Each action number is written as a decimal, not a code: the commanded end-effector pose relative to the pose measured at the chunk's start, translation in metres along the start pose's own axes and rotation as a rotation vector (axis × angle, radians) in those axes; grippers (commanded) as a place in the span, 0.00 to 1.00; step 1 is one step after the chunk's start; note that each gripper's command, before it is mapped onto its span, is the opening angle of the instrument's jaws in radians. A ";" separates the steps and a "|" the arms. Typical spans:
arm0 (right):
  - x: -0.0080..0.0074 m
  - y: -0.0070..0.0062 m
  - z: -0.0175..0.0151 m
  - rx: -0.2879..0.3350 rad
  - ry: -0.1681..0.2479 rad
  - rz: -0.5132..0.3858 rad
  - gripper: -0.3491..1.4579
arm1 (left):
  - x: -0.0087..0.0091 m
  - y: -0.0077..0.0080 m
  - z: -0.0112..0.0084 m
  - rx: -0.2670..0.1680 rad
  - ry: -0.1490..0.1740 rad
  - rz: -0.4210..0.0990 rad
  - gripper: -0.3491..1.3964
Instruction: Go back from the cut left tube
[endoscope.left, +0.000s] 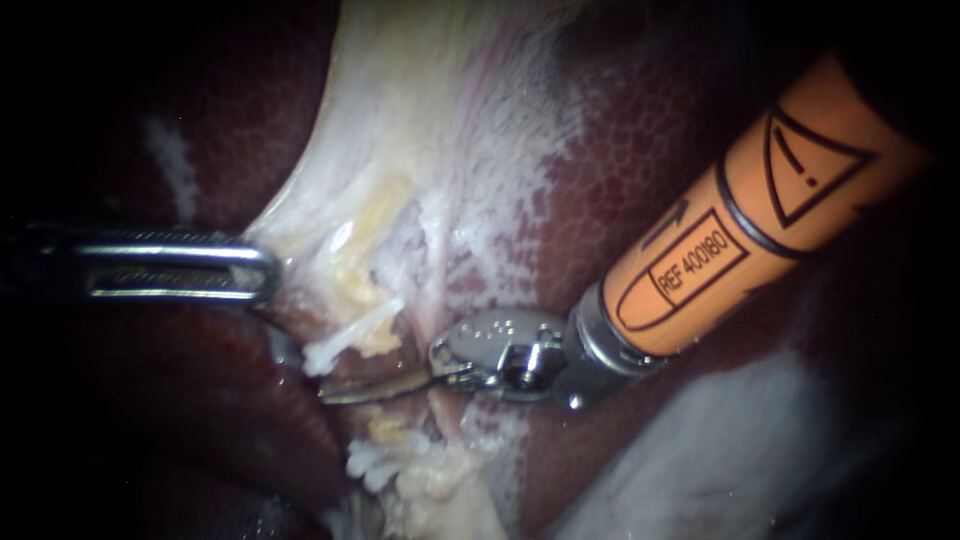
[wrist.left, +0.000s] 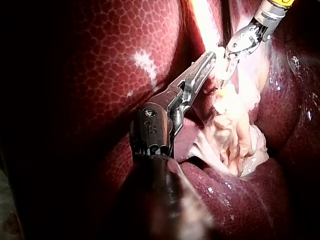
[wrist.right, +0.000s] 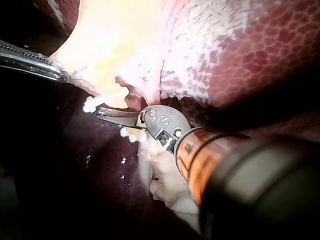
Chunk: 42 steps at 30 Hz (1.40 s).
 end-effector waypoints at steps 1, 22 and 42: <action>0.0000 0.0000 0.0000 0.000 0.000 0.000 0.00 | 0.0000 0.0000 0.0000 0.000 0.000 0.000 0.00; -0.0001 0.0002 -0.0001 0.003 0.008 -0.001 0.40 | 0.0000 0.0000 0.0000 0.000 0.000 0.000 0.00; -0.0002 0.0000 -0.0012 0.012 0.009 0.000 0.62 | 0.0001 0.0002 0.0000 0.001 0.000 0.000 0.00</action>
